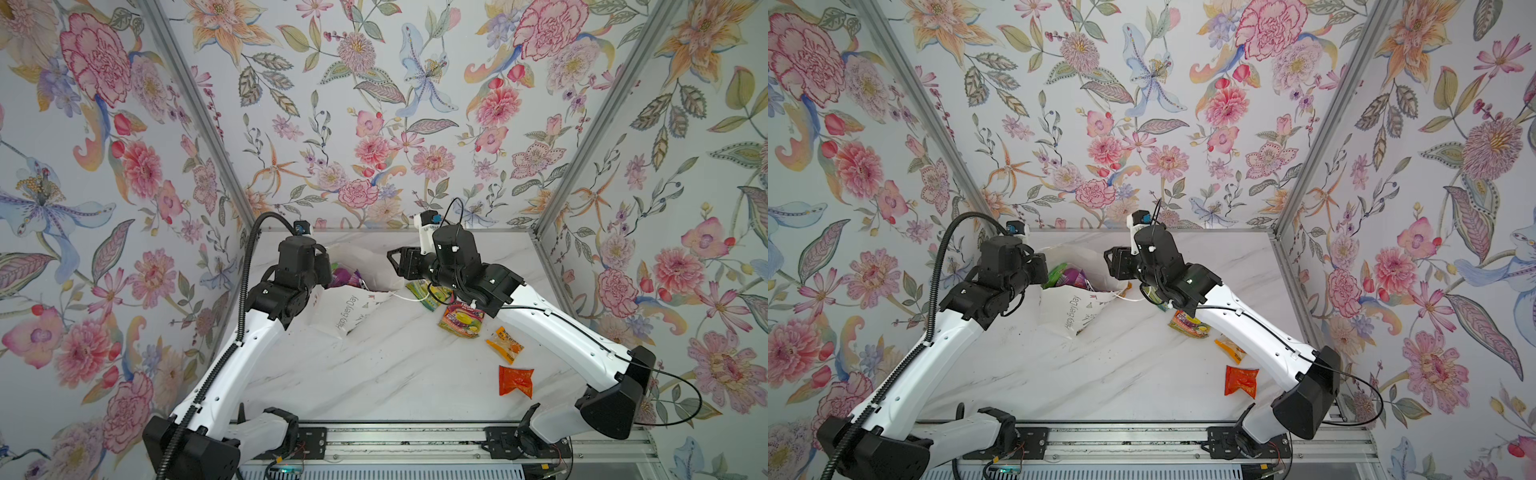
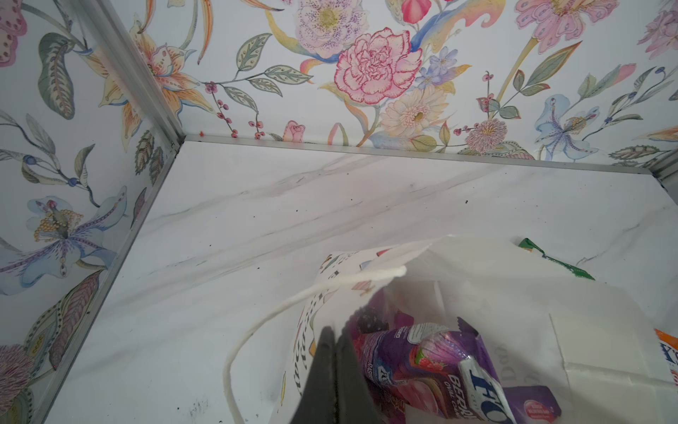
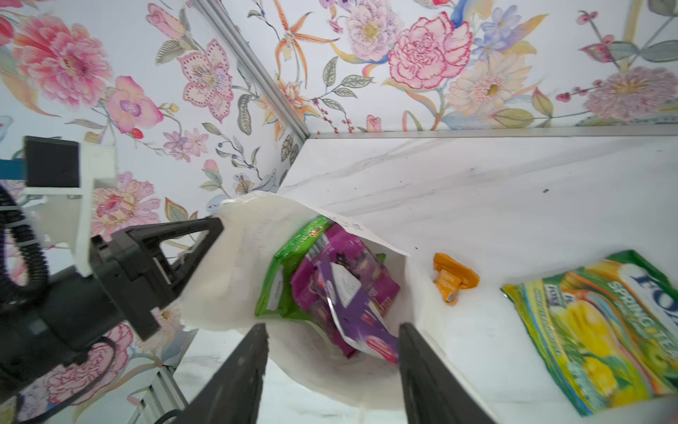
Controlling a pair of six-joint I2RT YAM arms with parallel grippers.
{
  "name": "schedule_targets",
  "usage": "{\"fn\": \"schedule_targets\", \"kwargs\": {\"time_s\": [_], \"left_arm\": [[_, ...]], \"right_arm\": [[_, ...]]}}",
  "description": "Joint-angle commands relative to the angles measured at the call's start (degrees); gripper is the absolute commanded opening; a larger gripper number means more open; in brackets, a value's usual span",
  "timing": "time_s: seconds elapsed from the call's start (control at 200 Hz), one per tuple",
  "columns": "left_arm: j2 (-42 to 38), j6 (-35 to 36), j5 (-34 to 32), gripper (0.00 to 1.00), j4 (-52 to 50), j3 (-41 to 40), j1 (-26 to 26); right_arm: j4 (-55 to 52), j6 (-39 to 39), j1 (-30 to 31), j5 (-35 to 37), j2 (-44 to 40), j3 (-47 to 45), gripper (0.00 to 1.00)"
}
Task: Place the snacks into the paper bag
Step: Place the snack in the paper bag, then place the paper bag at the middle-left of the table.
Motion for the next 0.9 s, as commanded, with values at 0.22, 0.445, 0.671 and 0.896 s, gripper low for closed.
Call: {"fn": "schedule_targets", "kwargs": {"time_s": [0.22,0.445,0.671,0.896], "left_arm": [[-4.6,1.1,4.7,0.00,6.6,-6.9,5.9],[-6.7,1.8,4.8,0.00,9.4,-9.8,7.1],[-8.7,2.6,4.9,0.00,11.1,-11.7,7.3],[-8.9,2.5,5.6,0.00,11.5,-12.1,7.3]], "right_arm": [[-6.5,-1.1,-10.5,2.4,-7.6,-12.3,0.61],[-7.7,-1.1,-17.9,1.0,-7.9,-19.8,0.66],[-9.6,-5.1,-27.2,-0.6,-1.6,-21.1,0.77],[-10.0,-9.0,-32.7,-0.4,8.0,-16.4,0.84]]}}
